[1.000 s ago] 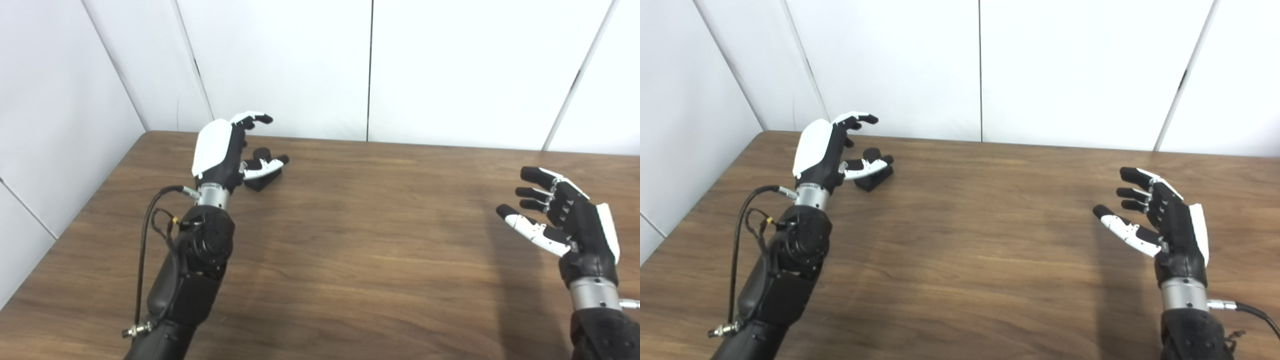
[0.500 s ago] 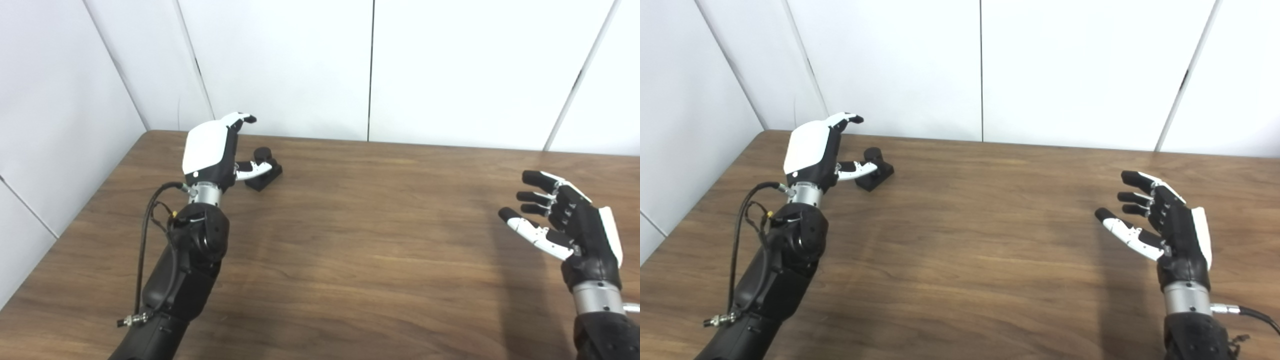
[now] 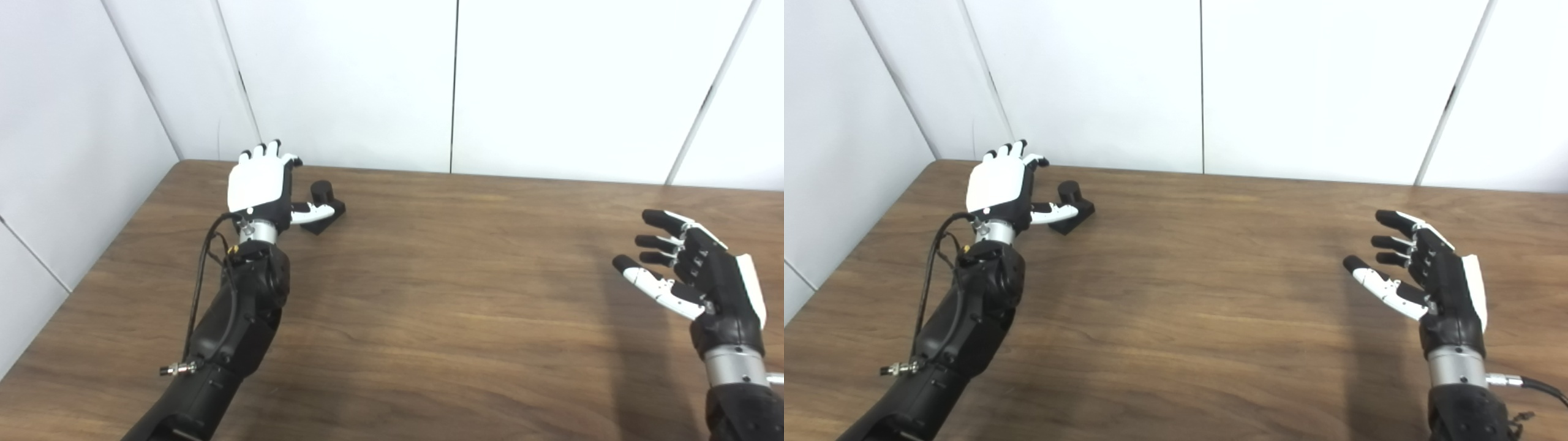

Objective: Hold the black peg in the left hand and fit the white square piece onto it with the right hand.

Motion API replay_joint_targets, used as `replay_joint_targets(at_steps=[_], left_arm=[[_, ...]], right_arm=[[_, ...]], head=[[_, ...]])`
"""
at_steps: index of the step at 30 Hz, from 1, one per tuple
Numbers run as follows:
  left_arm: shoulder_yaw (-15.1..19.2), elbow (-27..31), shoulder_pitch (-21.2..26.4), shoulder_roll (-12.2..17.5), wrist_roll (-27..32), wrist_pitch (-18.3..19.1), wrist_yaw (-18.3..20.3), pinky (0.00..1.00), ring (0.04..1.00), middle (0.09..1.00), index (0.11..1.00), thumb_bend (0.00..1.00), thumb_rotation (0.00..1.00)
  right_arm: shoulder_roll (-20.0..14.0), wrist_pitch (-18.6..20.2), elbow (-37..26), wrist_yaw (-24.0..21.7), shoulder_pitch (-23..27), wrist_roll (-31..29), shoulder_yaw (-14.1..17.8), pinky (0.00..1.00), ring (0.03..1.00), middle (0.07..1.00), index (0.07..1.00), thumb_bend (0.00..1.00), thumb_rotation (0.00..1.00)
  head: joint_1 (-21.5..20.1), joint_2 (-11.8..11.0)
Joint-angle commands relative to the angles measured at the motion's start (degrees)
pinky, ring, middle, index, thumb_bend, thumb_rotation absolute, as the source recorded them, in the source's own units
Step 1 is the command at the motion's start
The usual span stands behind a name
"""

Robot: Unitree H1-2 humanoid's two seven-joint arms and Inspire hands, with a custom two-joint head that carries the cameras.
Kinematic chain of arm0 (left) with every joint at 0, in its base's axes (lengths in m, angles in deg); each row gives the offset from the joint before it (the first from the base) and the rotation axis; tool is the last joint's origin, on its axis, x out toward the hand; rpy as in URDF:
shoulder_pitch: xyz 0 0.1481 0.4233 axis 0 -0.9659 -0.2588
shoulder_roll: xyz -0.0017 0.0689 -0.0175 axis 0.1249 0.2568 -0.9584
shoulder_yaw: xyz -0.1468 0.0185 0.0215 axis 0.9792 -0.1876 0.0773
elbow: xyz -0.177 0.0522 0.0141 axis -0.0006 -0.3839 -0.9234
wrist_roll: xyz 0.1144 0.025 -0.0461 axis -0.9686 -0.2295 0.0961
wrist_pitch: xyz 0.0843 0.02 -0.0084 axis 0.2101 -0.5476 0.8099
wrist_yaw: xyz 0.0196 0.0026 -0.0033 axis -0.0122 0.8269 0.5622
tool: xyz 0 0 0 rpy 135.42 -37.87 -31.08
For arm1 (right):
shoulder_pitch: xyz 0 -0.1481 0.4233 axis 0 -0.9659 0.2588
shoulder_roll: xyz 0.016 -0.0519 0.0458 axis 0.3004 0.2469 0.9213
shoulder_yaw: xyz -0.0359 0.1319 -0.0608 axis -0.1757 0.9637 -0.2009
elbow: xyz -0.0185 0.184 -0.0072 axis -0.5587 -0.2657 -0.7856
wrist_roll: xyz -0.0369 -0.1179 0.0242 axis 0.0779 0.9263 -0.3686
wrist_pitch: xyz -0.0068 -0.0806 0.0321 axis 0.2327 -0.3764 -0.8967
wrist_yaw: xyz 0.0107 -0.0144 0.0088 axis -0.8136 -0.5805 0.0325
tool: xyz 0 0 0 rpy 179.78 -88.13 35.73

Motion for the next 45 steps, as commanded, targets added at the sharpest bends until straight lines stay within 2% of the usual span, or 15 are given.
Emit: replay_joint_targets(at_steps=[1,5,10,14,19,23,26,28,31,32,33,35,45], left_arm=[[1.0,-0.4,3.1,0.9,-1.7,0.6,0.0,1.00,1.000,1.000,0.728,0.94,0.57],[1.6,-2.4,2.8,0.1,-2.0,0.6,0.1,1.00,1.000,1.000,0.696,0.95,0.56],[0.3,-4.6,1.7,-0.1,-2.4,0.6,0.5,1.00,1.000,0.999,0.692,0.95,0.57],[-0.4,-6.5,1.5,-0.3,-2.6,0.6,0.5,1.00,1.000,0.979,0.704,0.95,0.57],[-0.8,-8.1,1.3,-0.6,-2.3,0.6,1.4,1.00,1.000,0.967,0.675,0.93,0.56],[-1.2,-9.4,0.6,-1.3,-1.3,0.5,0.3,1.00,0.994,0.953,0.672,0.94,0.55],[-1.5,-10.2,-0.2,-1.9,0.1,0.5,-0.7,0.99,0.986,0.928,0.627,0.91,0.52],[-1.8,-10.7,-0.6,-2.0,1.1,0.1,-2.2,0.95,0.966,0.908,0.606,0.90,0.49],[-2.1,-11.4,-1.1,-2.1,3.1,-0.9,-4.4,0.96,0.939,0.884,0.573,0.84,0.40],[-2.3,-11.6,-1.2,-2.1,3.6,-1.1,-5.1,0.96,0.928,0.875,0.550,0.77,0.33],[-2.6,-11.7,-1.2,-2.0,3.9,-1.1,-5.6,0.95,0.911,0.861,0.514,0.62,0.18],[-2.9,-12.2,-1.1,-1.9,4.6,-1.3,-6.8,0.93,0.890,0.846,0.493,0.54,0.11],[-4.5,-13.3,-0.8,-1.1,7.1,-1.7,-8.3,0.87,0.844,0.821,0.482,0.52,0.07]], right_arm=[[0.0,-1.0,-2.2,0.2,1.8,0.3,0.0,0.65,0.699,0.795,0.718,0.56,0.10],[0.0,-1.8,-1.9,0.2,1.9,0.0,0.2,0.64,0.695,0.795,0.717,0.57,0.11],[-0.3,-1.7,-2.3,0.2,1.8,0.1,0.2,0.63,0.682,0.788,0.719,0.56,0.11],[-0.3,-1.0,-2.6,0.2,1.8,-0.1,0.4,0.64,0.695,0.787,0.718,0.56,0.11],[-0.1,-0.8,-2.6,0.1,1.9,-0.5,0.7,0.67,0.706,0.785,0.719,0.56,0.12],[-0.1,-0.9,-2.5,0.1,2.1,-0.6,0.7,0.65,0.703,0.789,0.714,0.57,0.12],[-0.2,-0.9,-2.5,0.1,2.1,-0.4,0.7,0.66,0.705,0.793,0.713,0.57,0.13],[-0.3,-0.9,-2.6,0.1,2.1,-0.3,0.7,0.67,0.708,0.797,0.714,0.56,0.13],[-0.5,-1.0,-2.6,0.0,2.1,-0.4,0.8,0.67,0.706,0.793,0.716,0.56,0.12],[-0.6,-1.1,-2.6,0.0,2.1,-0.4,0.8,0.67,0.704,0.793,0.716,0.56,0.12],[-0.6,-1.1,-2.7,-0.1,2.1,-0.5,0.8,0.66,0.701,0.794,0.717,0.56,0.13],[-0.6,-0.8,-2.8,-0.1,2.0,-0.5,0.9,0.66,0.698,0.793,0.718,0.57,0.14],[-0.8,-0.3,-3.1,-0.2,2.1,-0.5,1.1,0.66,0.702,0.795,0.721,0.56,0.13]], head=[[0.1,0.0],[-0.1,0.1],[-0.1,0.3],[0.0,0.4],[0.1,0.6],[0.1,0.8],[0.0,0.9],[-0.1,1.0],[-0.2,1.1],[-0.3,1.1],[-0.3,1.2],[-0.3,1.2],[-0.7,1.5]])
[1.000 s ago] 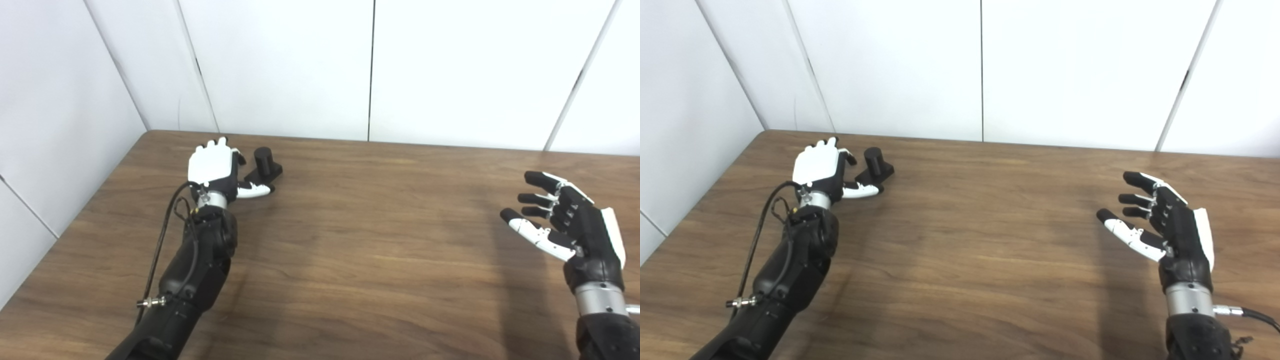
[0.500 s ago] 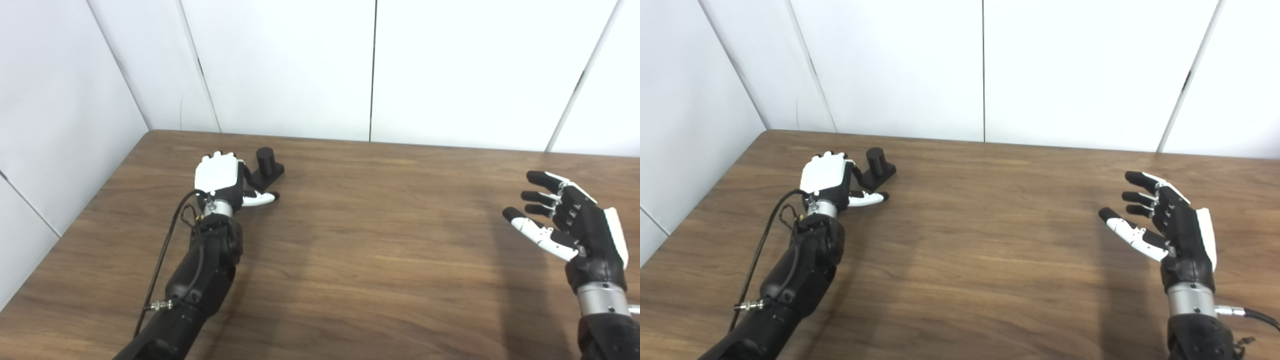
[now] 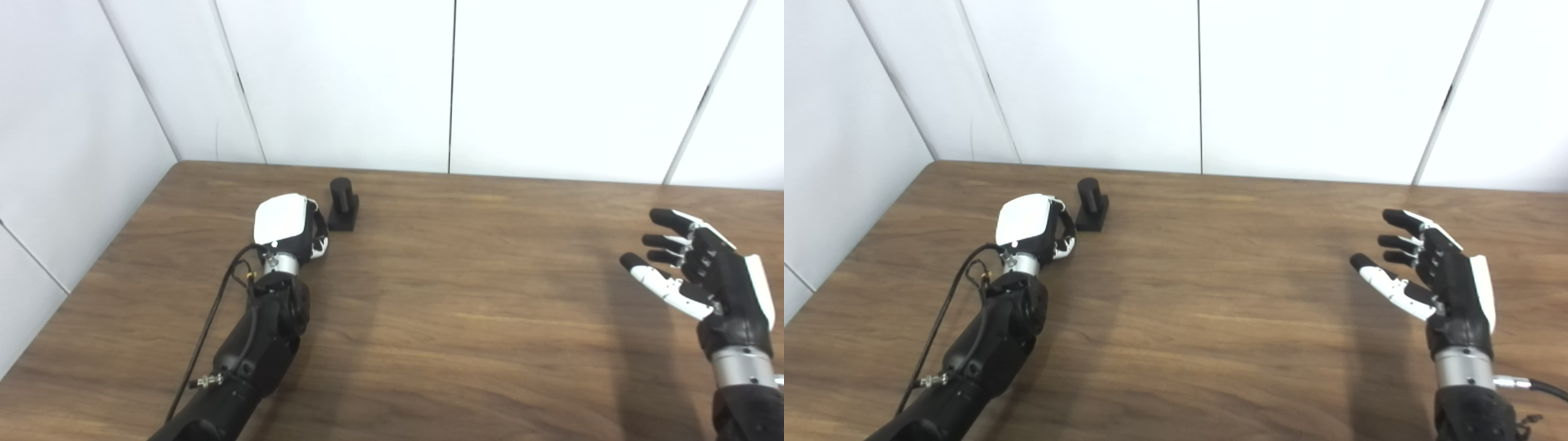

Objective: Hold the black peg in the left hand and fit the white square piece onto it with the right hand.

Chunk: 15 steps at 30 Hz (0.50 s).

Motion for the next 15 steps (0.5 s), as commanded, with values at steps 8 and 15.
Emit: replay_joint_targets(at_steps=[8,15], left_arm=[[-0.4,-1.1,-0.6,1.5,1.8,0.9,0.5,0.80,0.838,0.807,0.483,0.52,0.08],[-0.2,-0.6,-1.0,1.4,3.7,0.6,0.6,0.79,0.853,0.815,0.485,0.51,0.08]], right_arm=[[-0.6,-0.1,-3.1,-0.2,2.1,0.0,0.3,0.67,0.702,0.783,0.718,0.55,0.14],[-0.8,-0.9,-2.6,0.0,2.2,0.3,0.4,0.66,0.695,0.785,0.718,0.56,0.15]], head=[[0.0,0.2],[-0.1,0.1]])
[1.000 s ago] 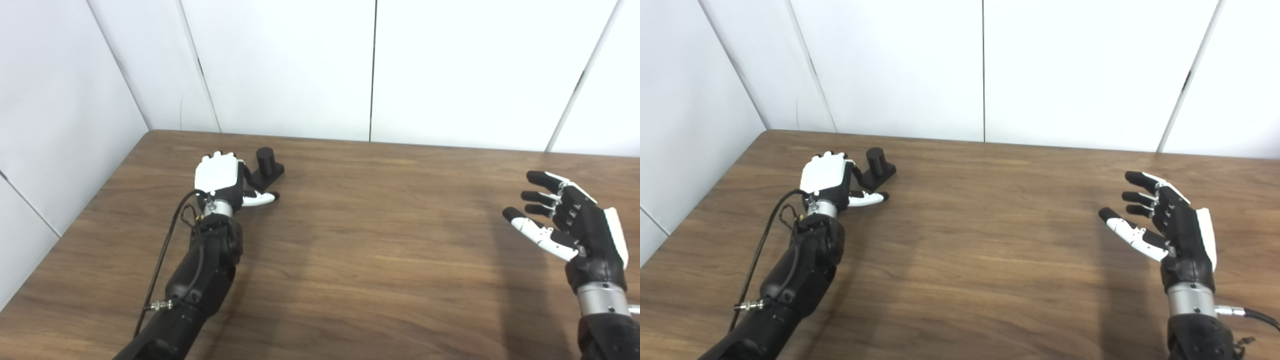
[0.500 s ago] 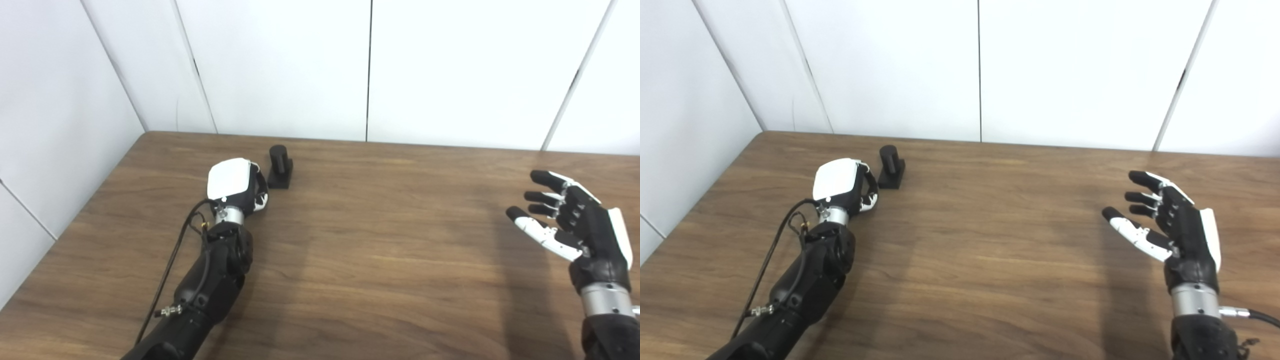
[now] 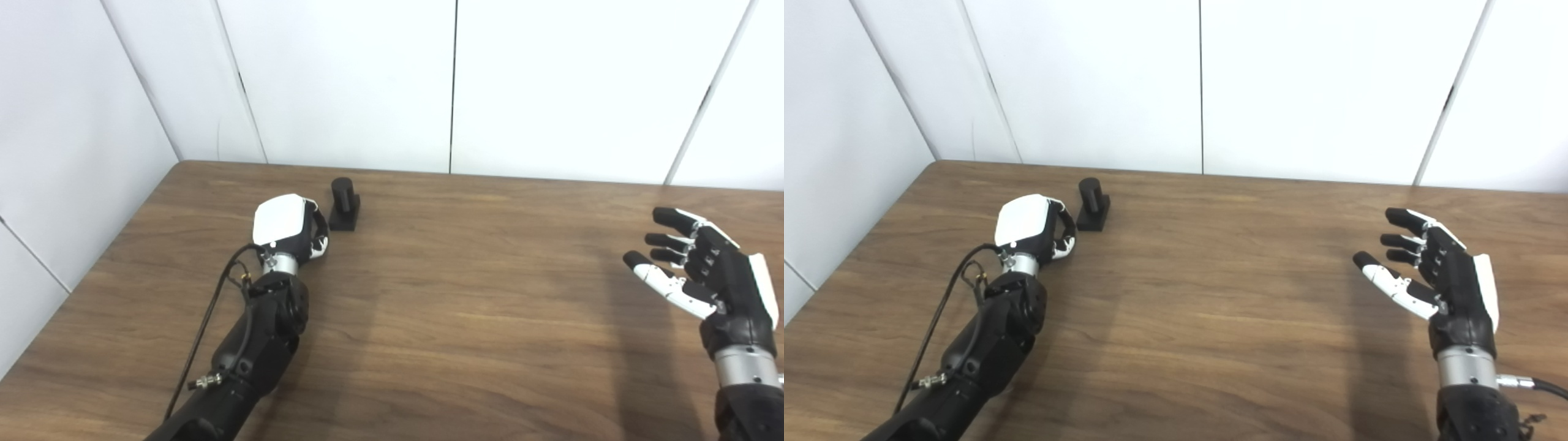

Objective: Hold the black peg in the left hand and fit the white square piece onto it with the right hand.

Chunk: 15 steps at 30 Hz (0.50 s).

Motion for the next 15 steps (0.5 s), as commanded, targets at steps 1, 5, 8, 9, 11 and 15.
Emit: replay_joint_targets(at_steps=[1,5,8,9,11,15], left_arm=[[-0.2,-0.6,-0.9,1.4,0.9,0.7,1.4,0.79,0.853,0.819,0.485,0.51,0.08],[-0.3,-0.7,-0.7,1.5,1.2,1.1,1.7,0.81,0.863,0.828,0.485,0.52,0.09],[-1.1,0.2,-0.6,2.1,0.9,1.8,3.3,0.84,0.873,0.857,0.565,0.74,0.32],[-1.3,0.7,-0.6,2.4,0.7,2.2,3.8,0.85,0.878,0.866,0.592,0.81,0.39],[-1.6,1.6,-0.6,2.6,0.3,2.8,4.4,0.85,0.889,0.880,0.635,0.90,0.48],[-1.4,3.1,-0.8,2.7,-0.8,3.3,5.6,0.82,0.897,0.894,0.692,0.97,0.56]], right_arm=[[-0.8,-1.5,-1.9,0.1,2.3,0.3,0.3,0.66,0.693,0.783,0.715,0.56,0.15],[-0.5,-1.7,-1.8,0.1,2.4,-0.3,0.4,0.67,0.698,0.782,0.715,0.56,0.14],[-0.6,-1.6,-1.7,0.2,2.5,0.3,0.2,0.67,0.695,0.779,0.715,0.56,0.15],[-0.7,-1.7,-1.6,0.2,2.5,0.3,0.2,0.67,0.695,0.782,0.716,0.56,0.16],[-0.7,-1.7,-1.6,0.1,2.4,0.3,0.2,0.66,0.694,0.783,0.718,0.56,0.15],[-0.4,-1.4,-1.8,0.1,2.1,0.1,0.1,0.67,0.702,0.788,0.721,0.55,0.14]], head=[[0.1,-0.1],[0.0,-0.1],[0.2,-0.1],[0.2,-0.1],[0.3,-0.1],[0.2,-0.1]])
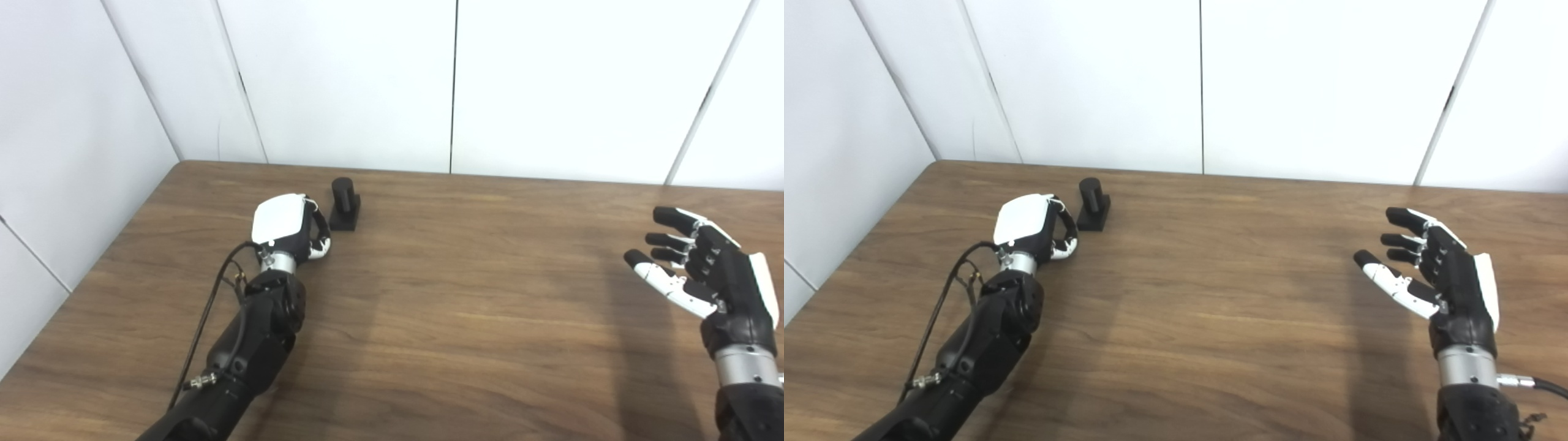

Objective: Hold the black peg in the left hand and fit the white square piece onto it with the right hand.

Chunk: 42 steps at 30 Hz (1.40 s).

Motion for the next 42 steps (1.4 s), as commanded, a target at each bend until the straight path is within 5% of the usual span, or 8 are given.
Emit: replay_joint_targets(at_steps=[1,12,27,42], left_arm=[[0.0,0.7,-0.5,1.3,-1.3,1.8,2.6,0.82,0.901,0.900,0.706,0.98,0.58],[1.8,2.8,-0.6,0.2,-7.2,1.9,7.6,0.91,0.970,0.972,0.806,1.00,0.74],[5.7,3.2,-0.2,-2.3,-10.7,1.9,7.9,0.92,0.978,0.992,0.874,1.00,0.75],[10.5,21.6,1.6,-2.5,-17.2,1.9,12.7,0.93,1.000,1.000,0.881,1.00,0.77]], right_arm=[[-0.4,-1.4,-1.7,0.1,2.0,0.0,0.2,0.67,0.703,0.790,0.722,0.55,0.14],[-0.8,-1.4,-1.6,0.0,2.1,0.4,0.1,0.67,0.696,0.783,0.723,0.55,0.15],[-0.6,-2.3,-0.5,0.2,2.8,-0.1,0.3,0.65,0.692,0.775,0.711,0.56,0.16],[-0.7,-2.5,0.0,0.2,3.1,-0.1,0.3,0.66,0.693,0.767,0.708,0.56,0.14]], head=[[0.0,0.1],[0.0,0.3],[-0.1,0.2],[0.6,0.1]])
